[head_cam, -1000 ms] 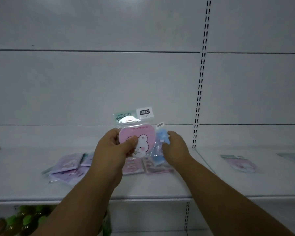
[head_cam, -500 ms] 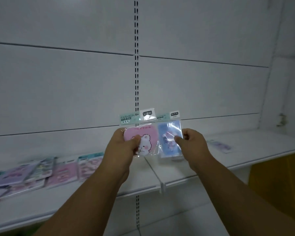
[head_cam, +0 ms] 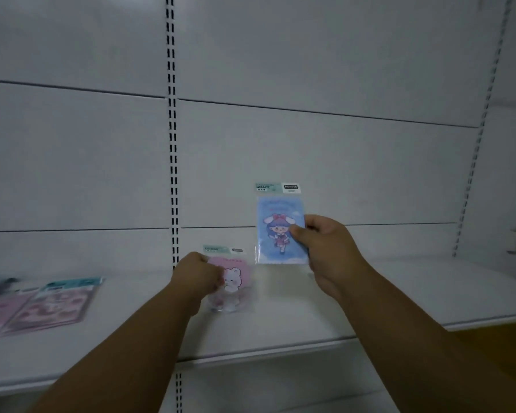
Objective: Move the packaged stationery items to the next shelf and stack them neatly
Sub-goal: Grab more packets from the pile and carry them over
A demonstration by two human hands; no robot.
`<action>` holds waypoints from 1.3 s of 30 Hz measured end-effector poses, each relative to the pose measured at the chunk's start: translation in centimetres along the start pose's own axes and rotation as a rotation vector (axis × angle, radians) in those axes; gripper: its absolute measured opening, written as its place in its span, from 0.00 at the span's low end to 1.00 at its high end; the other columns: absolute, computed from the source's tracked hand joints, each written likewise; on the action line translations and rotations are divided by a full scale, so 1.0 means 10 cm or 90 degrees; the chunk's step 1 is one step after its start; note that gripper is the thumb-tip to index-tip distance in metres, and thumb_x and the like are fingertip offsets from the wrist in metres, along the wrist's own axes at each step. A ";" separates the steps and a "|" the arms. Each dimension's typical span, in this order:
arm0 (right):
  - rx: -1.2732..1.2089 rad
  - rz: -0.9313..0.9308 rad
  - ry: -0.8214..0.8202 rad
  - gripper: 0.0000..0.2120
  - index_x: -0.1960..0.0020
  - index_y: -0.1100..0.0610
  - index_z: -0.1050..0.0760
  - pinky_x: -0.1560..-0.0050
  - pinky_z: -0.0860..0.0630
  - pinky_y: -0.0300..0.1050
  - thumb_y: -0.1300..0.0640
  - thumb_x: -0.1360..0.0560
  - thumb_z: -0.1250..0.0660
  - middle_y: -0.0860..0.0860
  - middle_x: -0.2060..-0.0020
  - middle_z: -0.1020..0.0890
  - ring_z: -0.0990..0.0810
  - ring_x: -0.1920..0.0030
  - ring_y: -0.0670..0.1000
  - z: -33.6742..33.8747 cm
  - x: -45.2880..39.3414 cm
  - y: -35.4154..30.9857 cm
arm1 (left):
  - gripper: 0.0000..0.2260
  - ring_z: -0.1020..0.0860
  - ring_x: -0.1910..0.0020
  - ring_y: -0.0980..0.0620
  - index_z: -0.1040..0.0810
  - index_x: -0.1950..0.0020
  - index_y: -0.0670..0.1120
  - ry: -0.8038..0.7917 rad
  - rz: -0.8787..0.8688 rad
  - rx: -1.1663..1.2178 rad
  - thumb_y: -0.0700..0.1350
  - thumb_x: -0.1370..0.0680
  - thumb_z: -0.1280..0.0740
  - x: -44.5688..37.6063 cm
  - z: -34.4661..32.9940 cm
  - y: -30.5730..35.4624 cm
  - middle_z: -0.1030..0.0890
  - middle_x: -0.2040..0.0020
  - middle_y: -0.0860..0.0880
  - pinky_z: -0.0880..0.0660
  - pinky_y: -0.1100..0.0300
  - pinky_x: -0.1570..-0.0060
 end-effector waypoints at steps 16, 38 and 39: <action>0.019 -0.032 -0.018 0.06 0.55 0.56 0.17 0.60 0.18 0.45 0.64 0.26 0.31 0.53 0.60 0.13 0.14 0.59 0.54 0.22 -0.13 0.10 | 0.14 0.22 0.55 0.48 0.24 0.54 0.45 0.020 -0.122 -0.544 0.56 0.27 0.33 -0.02 -0.12 0.24 0.19 0.53 0.46 0.27 0.59 0.57; 0.851 -0.076 -0.110 0.18 0.68 0.51 0.35 0.74 0.37 0.39 0.44 0.32 0.28 0.48 0.71 0.29 0.29 0.71 0.46 1.61 -0.82 1.11 | 0.09 0.20 0.77 0.54 0.20 0.61 0.39 -0.147 -0.084 -0.309 0.45 0.31 0.26 -0.26 -2.41 0.74 0.19 0.74 0.48 0.28 0.66 0.76; 0.857 -0.061 -0.121 0.17 0.67 0.51 0.34 0.73 0.38 0.39 0.44 0.32 0.29 0.47 0.70 0.29 0.30 0.70 0.45 1.58 -0.82 1.15 | 0.10 0.21 0.74 0.54 0.21 0.62 0.41 -0.112 -0.114 -0.387 0.47 0.32 0.26 -0.27 -2.40 0.72 0.19 0.72 0.49 0.29 0.66 0.73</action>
Point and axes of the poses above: each hand's wrist, its own x-axis away from the middle knuckle, its own z-axis out of the back of the hand, y = z × x, the point moved 6 cm from there along -x, towards the middle knuckle
